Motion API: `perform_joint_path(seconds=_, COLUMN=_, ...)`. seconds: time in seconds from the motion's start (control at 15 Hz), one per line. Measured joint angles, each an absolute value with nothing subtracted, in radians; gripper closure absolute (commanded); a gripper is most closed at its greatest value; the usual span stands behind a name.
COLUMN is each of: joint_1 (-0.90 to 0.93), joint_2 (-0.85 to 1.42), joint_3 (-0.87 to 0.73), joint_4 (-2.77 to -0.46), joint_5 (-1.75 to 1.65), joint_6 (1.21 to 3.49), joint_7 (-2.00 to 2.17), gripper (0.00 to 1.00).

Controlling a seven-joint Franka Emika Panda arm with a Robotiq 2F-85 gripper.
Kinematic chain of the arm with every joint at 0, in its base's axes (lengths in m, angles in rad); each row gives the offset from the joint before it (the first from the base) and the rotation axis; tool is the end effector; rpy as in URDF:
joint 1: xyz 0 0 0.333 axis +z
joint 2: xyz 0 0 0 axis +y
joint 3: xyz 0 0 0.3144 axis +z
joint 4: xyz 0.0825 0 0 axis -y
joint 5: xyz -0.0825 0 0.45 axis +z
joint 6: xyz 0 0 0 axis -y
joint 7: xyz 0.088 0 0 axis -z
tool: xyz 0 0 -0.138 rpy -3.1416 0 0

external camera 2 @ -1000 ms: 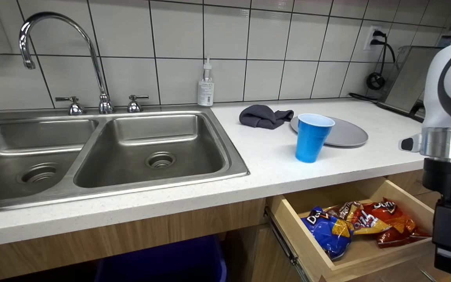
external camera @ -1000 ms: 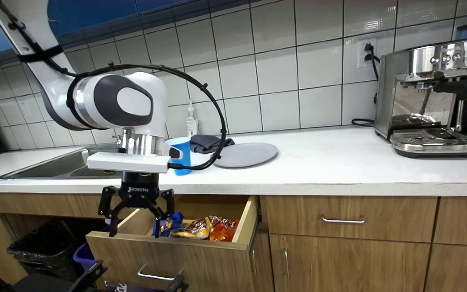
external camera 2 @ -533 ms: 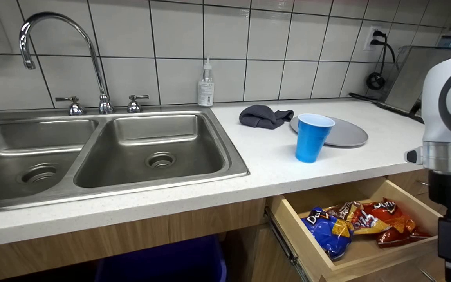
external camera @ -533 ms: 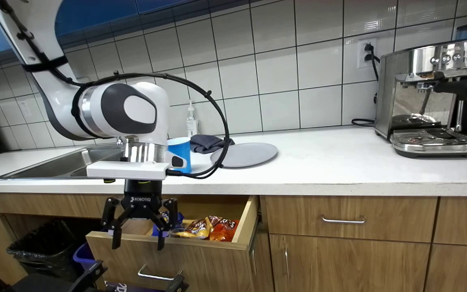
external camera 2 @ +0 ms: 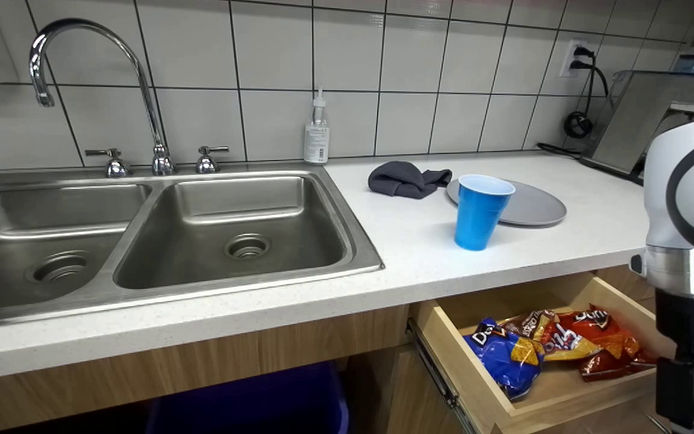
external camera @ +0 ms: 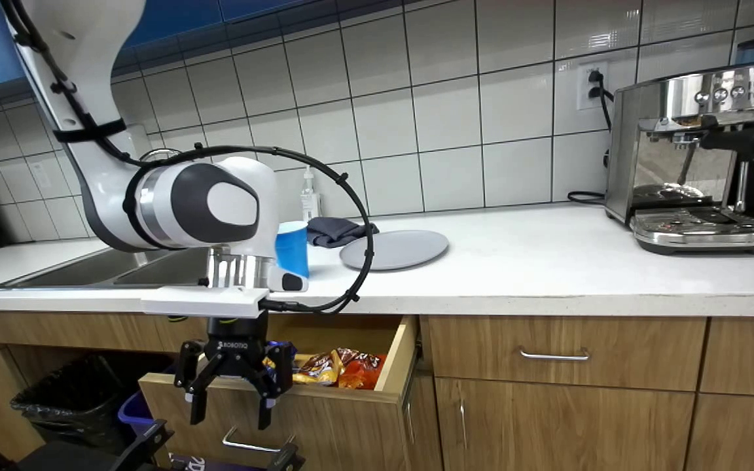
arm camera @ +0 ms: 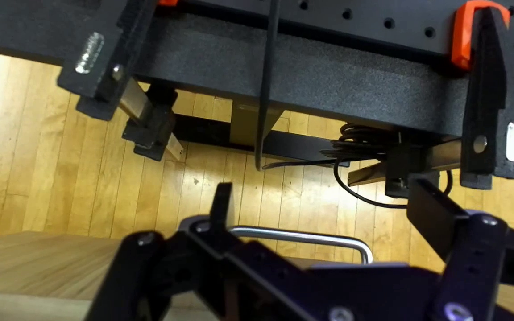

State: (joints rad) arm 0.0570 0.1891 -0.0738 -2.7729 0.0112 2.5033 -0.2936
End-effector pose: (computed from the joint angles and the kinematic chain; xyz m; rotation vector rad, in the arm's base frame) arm 0.3195 -0.0089 0.0357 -2.9753 -0.3955 0.6936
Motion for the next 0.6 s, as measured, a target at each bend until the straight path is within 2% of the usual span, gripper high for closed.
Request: perform_joint_path(seconds=0.6, joint_1=0.012, joint_2=0.250, joint_3=-0.013, joint_4=-2.773, joint_5=0.070, joint_6=2.683, joint_7=-0.272, gripper=0.00)
